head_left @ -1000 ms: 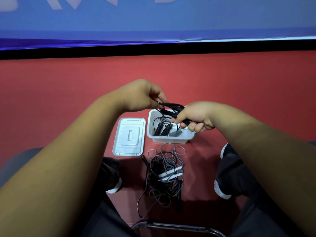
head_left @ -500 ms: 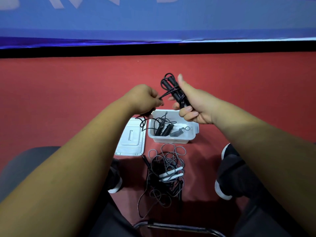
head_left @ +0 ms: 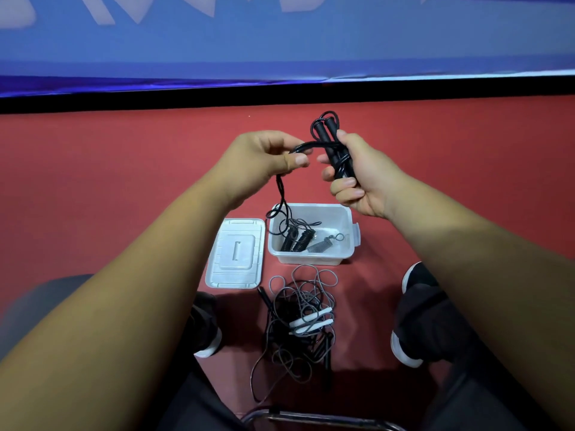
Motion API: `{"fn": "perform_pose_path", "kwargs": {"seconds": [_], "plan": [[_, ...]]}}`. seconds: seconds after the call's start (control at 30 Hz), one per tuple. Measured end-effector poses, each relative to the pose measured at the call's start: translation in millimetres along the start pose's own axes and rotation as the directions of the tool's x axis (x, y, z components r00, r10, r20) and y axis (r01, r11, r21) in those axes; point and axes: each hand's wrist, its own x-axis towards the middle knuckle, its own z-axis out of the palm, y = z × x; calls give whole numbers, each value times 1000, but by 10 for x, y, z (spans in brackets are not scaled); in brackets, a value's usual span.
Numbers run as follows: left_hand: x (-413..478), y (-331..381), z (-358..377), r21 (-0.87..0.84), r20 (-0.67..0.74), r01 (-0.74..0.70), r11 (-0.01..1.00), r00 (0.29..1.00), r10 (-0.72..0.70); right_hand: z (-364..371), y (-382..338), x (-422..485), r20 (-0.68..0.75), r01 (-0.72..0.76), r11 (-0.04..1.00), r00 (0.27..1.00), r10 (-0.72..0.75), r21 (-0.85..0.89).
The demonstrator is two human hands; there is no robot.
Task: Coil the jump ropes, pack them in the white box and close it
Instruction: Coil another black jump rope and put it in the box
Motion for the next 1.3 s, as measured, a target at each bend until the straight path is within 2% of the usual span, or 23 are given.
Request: {"fn": "perform_pose_path", "kwargs": {"seconds": [0.13, 0.23, 0.33, 0.4, 0.43, 0.53, 0.6, 0.73, 0.8, 0.9, 1.03, 1.17, 1.3], "plan": [[-35, 55, -63, 214, 96, -69, 974, 994, 49, -28, -73, -42, 5, 24, 999, 1000, -24, 27], [-29, 70, -133, 476, 121, -86, 875, 992, 32, -10, -101, -90, 49, 38, 999, 998, -39, 14], [-15, 49, -146, 632, 56, -58, 773, 998, 29, 37, -106, -103, 95, 55, 998, 994, -57, 24], [-17, 40, -115, 629, 2, -14, 777, 1000, 17, 66, -134, -117, 109, 76, 996, 991, -80, 43], [-18, 33, -94, 578, -5, 13, 816, 1000, -12, 69, -154, -127, 111, 87, 995, 989, -93, 53], [-37, 35, -51, 263, 47, 126, 957, 989, -143, 59, -186, -145, 102, 100, 992, 989, -107, 72], [-47, 17, -70, 146, 101, 159, 976, 979, -175, 48, -149, -119, 90, 100, 994, 990, -105, 52], [-51, -78, -179, 86, 212, 155, 984, 962, -170, 37, -74, -49, 56, 105, 993, 993, -108, 44], [-64, -84, -193, 104, 250, 137, 985, 955, -159, 21, -102, -46, 28, 116, 991, 993, -118, 67], [-63, -67, -149, 207, 212, 124, 970, 963, -168, -2, -147, -59, 23, 92, 992, 995, -95, 82], [-5, -146, -121, 476, 125, 120, 871, 971, -202, 5, -133, -111, 186, -43, 996, 982, 28, 78], [-4, -218, -39, 572, 84, 121, 811, 975, -205, 51, -65, -192, 316, -128, 992, 941, 123, -5], [9, -259, -44, 627, 69, 76, 776, 986, -152, 80, 16, -262, 381, -183, 973, 897, 223, -138]]}}
